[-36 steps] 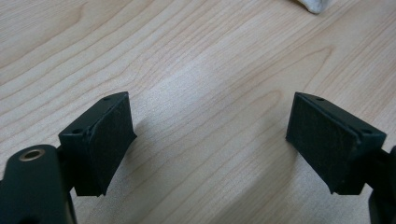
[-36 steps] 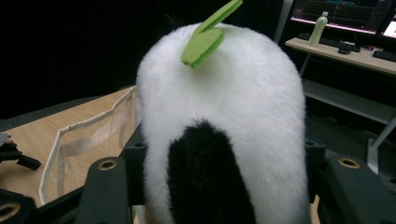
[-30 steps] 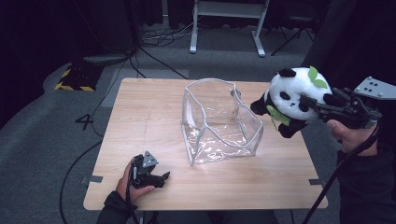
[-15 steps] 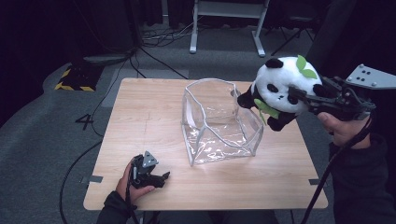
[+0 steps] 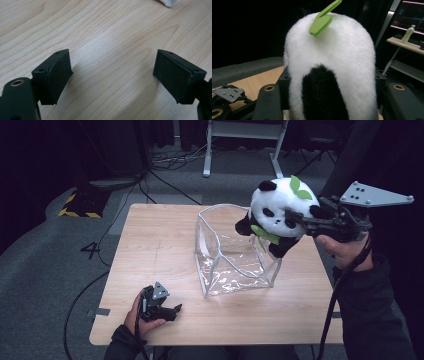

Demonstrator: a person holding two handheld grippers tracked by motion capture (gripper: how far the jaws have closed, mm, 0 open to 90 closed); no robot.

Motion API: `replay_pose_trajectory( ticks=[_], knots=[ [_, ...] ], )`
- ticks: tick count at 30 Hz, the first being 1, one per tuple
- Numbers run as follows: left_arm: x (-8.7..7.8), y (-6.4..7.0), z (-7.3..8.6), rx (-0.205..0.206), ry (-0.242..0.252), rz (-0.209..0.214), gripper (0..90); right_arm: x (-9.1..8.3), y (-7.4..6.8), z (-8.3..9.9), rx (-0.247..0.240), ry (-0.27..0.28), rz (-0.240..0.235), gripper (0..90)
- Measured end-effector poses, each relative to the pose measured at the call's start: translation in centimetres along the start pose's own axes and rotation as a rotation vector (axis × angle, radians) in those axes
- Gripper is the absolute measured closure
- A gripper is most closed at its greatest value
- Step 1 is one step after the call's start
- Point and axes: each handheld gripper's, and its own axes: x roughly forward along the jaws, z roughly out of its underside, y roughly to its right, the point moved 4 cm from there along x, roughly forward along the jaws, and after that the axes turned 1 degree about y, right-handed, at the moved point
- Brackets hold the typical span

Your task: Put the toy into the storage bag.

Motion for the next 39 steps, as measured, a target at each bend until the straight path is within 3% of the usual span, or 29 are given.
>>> replay_pose_trajectory(
  ticks=[15, 29, 36, 39],
  knots=[
    [0.0, 0.0, 0.0, -0.006, 0.002, -0.006, 15.3, 3.9, -1.9, 0.3, -0.015, -0.034, -0.047, 41.7],
    [0.0, 0.0, 0.0, -0.011, 0.003, -0.006, 15.2, 5.7, -2.0, 1.1, -0.001, -0.052, -0.052, 41.5],
    [0.0, 0.0, 0.0, -0.008, 0.002, -0.005, 15.2, 6.2, -4.1, 0.1, -0.045, -0.053, -0.071, 41.4],
    [0.0, 0.0, 0.0, -0.008, 0.002, -0.006, 15.2, 6.7, -4.6, 0.3, -0.041, -0.061, -0.080, 41.1]
  ],
)
